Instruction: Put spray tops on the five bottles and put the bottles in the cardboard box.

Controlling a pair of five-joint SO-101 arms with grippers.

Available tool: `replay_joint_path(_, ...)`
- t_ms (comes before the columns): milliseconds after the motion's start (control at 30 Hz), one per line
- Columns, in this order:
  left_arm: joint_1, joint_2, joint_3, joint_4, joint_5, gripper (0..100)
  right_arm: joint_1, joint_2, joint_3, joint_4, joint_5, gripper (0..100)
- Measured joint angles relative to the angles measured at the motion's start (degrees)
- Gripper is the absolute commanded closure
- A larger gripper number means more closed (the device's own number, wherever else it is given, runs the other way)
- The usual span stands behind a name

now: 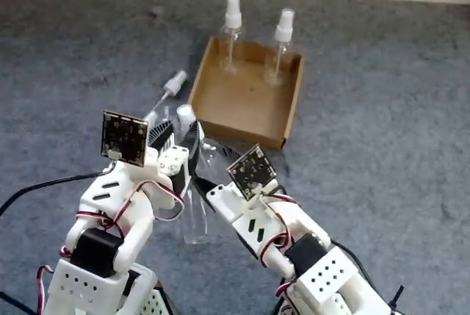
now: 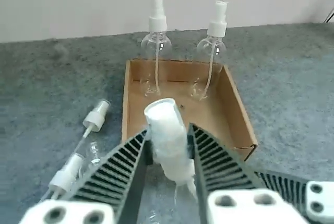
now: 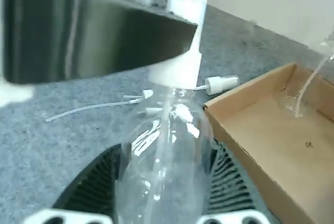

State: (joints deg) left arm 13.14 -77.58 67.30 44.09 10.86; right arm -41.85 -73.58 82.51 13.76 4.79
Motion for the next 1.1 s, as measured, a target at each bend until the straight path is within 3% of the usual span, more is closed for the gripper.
replay_joint_path(133,-0.53,0.00,-1.49,0.44,-3.52,81,0.00,0.00,0.00,-0.18,0.00,99.5)
replay_joint_path(500,-1.67,-0.35,-5.63,7.47,-3.96,81,1.67,-1.14,-0.09,-0.97,-0.26,99.5)
replay_joint_path(800,-2.81,-14.68,-2.55,11.87,-6.15,81,7.12,-1.05,-3.16,-1.76,-0.44,99.5)
replay_joint_path(1100,-2.55,-15.74,3.69,7.74,-9.49,80,7.30,20.75,-24.62,-1.76,-0.44,99.5)
